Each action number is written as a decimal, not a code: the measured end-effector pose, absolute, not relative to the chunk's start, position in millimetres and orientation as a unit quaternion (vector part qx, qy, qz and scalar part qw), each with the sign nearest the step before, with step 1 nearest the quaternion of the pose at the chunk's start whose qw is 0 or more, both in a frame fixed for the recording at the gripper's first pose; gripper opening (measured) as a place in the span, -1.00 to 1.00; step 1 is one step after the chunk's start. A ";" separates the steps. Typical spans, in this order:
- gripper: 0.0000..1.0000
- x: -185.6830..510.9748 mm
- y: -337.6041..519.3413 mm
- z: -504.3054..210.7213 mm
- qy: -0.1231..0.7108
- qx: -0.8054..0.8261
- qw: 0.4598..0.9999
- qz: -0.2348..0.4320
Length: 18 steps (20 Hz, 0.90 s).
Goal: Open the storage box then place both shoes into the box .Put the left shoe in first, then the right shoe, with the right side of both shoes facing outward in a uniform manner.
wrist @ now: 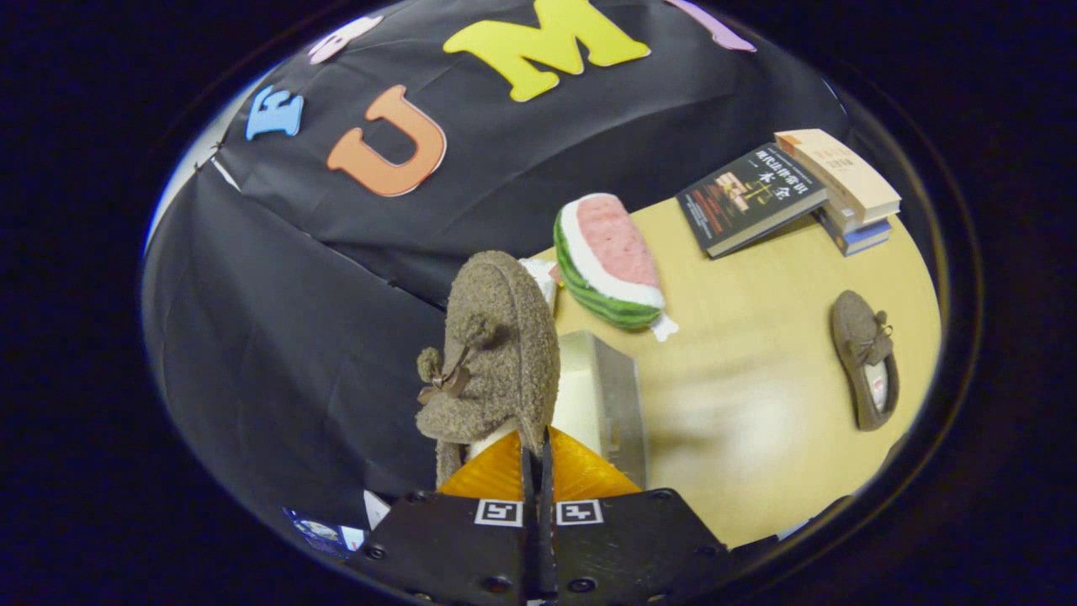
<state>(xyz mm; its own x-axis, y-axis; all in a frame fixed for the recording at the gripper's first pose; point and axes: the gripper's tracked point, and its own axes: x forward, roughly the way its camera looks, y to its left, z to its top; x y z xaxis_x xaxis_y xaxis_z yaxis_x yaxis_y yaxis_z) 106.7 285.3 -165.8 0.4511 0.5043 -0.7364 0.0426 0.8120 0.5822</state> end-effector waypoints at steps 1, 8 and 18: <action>-1.00 106.9 302.8 -173.9 0.511 0.265 0.805 0.143; -1.00 100.3 361.8 -255.2 0.570 0.235 0.779 0.116; -1.00 95.9 385.7 -324.8 0.617 0.235 0.747 0.074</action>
<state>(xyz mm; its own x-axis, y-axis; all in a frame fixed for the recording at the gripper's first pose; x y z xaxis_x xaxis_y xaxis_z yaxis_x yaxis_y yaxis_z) 95.9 385.7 -324.8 0.2267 0.4016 -0.8873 0.1799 0.8781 0.4434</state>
